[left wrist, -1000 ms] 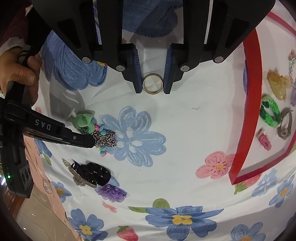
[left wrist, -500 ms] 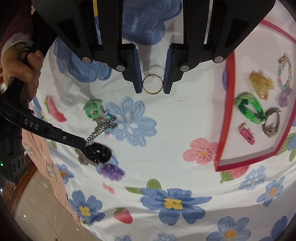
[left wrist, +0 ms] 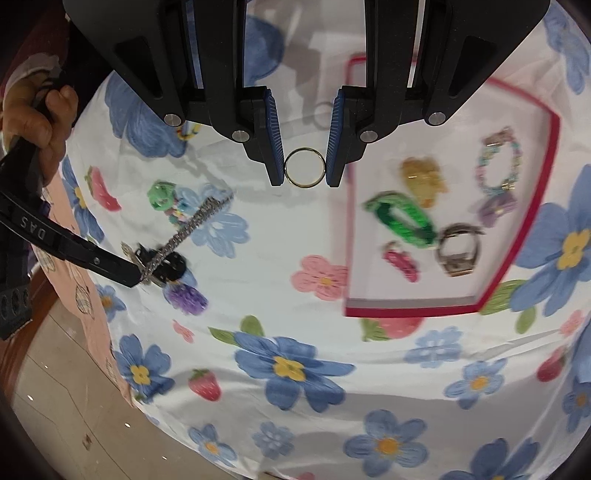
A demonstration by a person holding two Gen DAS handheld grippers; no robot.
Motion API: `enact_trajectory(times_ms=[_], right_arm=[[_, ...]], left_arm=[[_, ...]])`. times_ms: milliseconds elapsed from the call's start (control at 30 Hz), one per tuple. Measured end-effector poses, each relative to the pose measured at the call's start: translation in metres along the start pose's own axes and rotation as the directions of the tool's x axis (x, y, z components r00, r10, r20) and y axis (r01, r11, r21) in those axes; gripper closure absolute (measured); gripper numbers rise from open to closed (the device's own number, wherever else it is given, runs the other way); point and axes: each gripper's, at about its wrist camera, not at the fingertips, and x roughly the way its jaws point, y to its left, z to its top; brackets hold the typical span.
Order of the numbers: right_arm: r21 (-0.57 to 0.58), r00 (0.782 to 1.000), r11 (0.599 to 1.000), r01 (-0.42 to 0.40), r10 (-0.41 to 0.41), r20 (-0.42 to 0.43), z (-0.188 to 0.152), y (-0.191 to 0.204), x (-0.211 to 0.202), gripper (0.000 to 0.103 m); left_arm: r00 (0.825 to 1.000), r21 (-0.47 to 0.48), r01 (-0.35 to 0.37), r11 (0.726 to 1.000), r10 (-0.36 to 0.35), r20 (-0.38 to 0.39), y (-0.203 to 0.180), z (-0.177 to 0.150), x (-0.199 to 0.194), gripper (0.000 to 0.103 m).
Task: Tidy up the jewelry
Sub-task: 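Carry the gold ring into the tray with the left gripper while the right carries the chain keychain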
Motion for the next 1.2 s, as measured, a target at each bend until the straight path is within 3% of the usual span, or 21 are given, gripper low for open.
enact_trajectory(times_ms=[633, 1200], right_arm=[[-0.114, 0.980, 0.974, -0.197, 0.196, -0.024, 0.009, 0.108, 0.033, 0.095], [-0.161, 0.958, 0.945, -0.285, 0.276, -0.077, 0.006, 0.152, 0.055, 0.095]], left_arm=[[0.990, -0.159, -0.134, 0.978, 0.140, 0.033, 0.098, -0.023, -0.044, 0.082], [0.987, -0.194, -0.158, 0.968, 0.161, 0.003, 0.125, -0.031, -0.040, 0.082]])
